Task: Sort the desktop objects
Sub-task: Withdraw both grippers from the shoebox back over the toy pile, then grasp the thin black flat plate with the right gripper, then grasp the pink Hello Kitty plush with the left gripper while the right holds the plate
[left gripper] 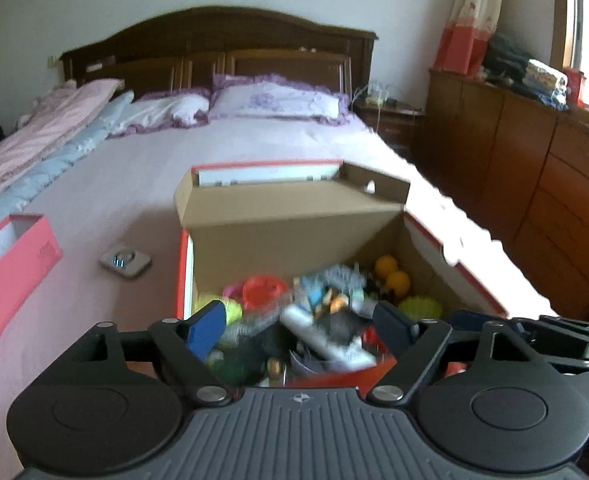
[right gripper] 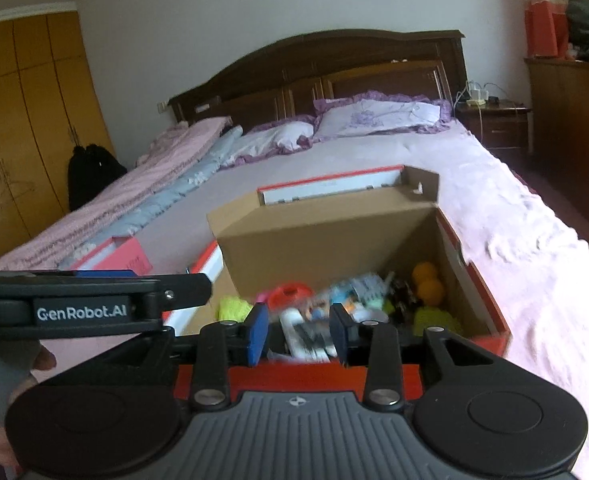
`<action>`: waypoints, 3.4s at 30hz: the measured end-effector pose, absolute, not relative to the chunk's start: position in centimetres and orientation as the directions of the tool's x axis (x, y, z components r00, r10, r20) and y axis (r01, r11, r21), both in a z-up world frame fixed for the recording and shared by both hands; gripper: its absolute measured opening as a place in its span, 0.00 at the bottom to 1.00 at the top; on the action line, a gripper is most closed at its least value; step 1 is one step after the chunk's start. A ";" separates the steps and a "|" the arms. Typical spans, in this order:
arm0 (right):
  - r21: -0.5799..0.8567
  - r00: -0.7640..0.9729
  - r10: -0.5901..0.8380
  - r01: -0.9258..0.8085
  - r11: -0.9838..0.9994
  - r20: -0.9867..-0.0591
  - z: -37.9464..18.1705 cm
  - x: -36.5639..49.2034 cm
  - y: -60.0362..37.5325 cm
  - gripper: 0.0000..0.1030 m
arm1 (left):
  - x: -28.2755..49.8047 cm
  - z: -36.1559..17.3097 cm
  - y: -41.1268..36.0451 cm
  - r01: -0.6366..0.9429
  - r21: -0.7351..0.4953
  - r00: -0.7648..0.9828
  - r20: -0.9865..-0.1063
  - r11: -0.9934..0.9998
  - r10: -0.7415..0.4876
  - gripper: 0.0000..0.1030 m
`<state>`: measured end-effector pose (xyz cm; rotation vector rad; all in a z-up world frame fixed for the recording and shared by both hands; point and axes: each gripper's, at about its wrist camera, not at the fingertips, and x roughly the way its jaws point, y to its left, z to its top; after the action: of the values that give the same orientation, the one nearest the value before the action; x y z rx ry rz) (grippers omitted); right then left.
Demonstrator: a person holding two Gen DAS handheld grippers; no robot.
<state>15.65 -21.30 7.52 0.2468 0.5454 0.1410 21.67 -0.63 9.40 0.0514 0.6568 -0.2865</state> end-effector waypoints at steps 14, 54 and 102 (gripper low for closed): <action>0.266 0.749 0.152 0.034 0.963 -0.645 -0.6 4.9 -22.4 0.42 | 12.9 2.2 -0.3 0.272 -0.101 0.619 -0.743 0.957 -0.254 0.93; -0.088 0.718 0.088 -0.204 0.975 -0.690 -4.2 7.5 -17.2 0.19 | 10.1 -1.7 0.9 0.241 -0.073 0.553 -0.809 0.968 -0.199 0.93; 0.156 0.714 0.027 0.116 0.981 -0.699 -4.6 -2.8 -24.0 0.10 | 4.7 -5.6 -8.0 0.679 -0.121 0.331 -0.830 0.725 -0.449 0.83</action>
<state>-2.84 -23.96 -4.55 0.1938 0.7747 -0.0497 4.68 -8.05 -5.62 0.2668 0.9858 -0.7481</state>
